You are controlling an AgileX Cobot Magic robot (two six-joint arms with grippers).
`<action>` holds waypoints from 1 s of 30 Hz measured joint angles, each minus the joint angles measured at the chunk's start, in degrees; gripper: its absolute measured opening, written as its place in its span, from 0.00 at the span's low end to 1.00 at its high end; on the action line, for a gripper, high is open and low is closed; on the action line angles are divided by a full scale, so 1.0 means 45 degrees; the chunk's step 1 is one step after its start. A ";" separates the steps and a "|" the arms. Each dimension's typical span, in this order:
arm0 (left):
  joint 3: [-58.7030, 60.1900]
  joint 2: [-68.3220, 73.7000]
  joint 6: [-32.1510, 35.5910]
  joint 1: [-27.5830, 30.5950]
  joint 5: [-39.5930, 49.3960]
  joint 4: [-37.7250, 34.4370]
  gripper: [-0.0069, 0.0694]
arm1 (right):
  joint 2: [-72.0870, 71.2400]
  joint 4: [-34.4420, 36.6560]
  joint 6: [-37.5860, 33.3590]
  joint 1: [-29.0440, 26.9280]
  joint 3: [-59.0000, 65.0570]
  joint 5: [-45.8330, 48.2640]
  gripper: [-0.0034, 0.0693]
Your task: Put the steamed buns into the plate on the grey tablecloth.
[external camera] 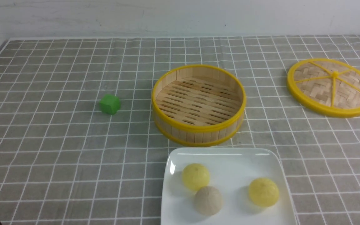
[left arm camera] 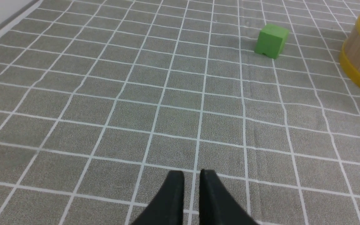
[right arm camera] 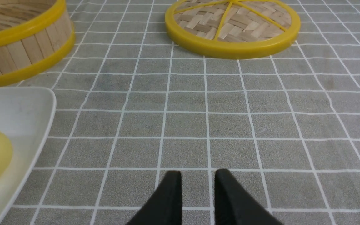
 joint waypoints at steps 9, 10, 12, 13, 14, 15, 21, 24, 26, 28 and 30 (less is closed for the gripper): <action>0.0000 0.0000 0.0000 0.0000 0.0000 0.0000 0.24 | 0.0000 0.0000 0.0000 0.0000 0.0000 0.0000 0.31; 0.0000 0.0000 0.0000 0.0000 0.0000 0.0000 0.24 | 0.0000 0.0000 0.0000 0.0000 0.0000 0.0000 0.31; 0.0000 0.0000 -0.0011 0.0000 0.0000 0.0000 0.25 | 0.0000 0.0000 0.0000 0.0000 0.0000 0.0000 0.31; 0.0000 0.0000 -0.0011 0.0000 0.0000 0.0000 0.25 | 0.0000 0.0000 0.0000 0.0000 0.0000 0.0000 0.31; 0.0000 0.0000 -0.0011 0.0000 0.0000 0.0000 0.26 | 0.0000 0.0000 0.0000 0.0000 0.0000 0.0000 0.31; 0.0000 0.0000 -0.0011 0.0000 0.0000 0.0000 0.26 | 0.0000 0.0000 0.0000 0.0000 0.0000 0.0000 0.31; 0.0000 0.0000 -0.0011 0.0000 0.0000 0.0000 0.26 | 0.0000 0.0000 0.0000 0.0000 0.0000 0.0000 0.32; 0.0000 0.0000 -0.0011 0.0000 0.0000 0.0000 0.26 | 0.0000 0.0000 0.0000 0.0000 0.0000 0.0000 0.33; 0.0000 0.0000 -0.0011 0.0000 0.0000 0.0000 0.26 | 0.0000 0.0000 0.0000 0.0000 0.0000 0.0000 0.33; 0.0000 0.0000 -0.0011 0.0000 0.0000 0.0000 0.26 | 0.0000 0.0000 0.0000 0.0000 0.0000 0.0000 0.34; 0.0000 0.0000 -0.0011 0.0000 0.0000 0.0000 0.26 | 0.0000 0.0000 0.0000 0.0000 0.0000 0.0000 0.34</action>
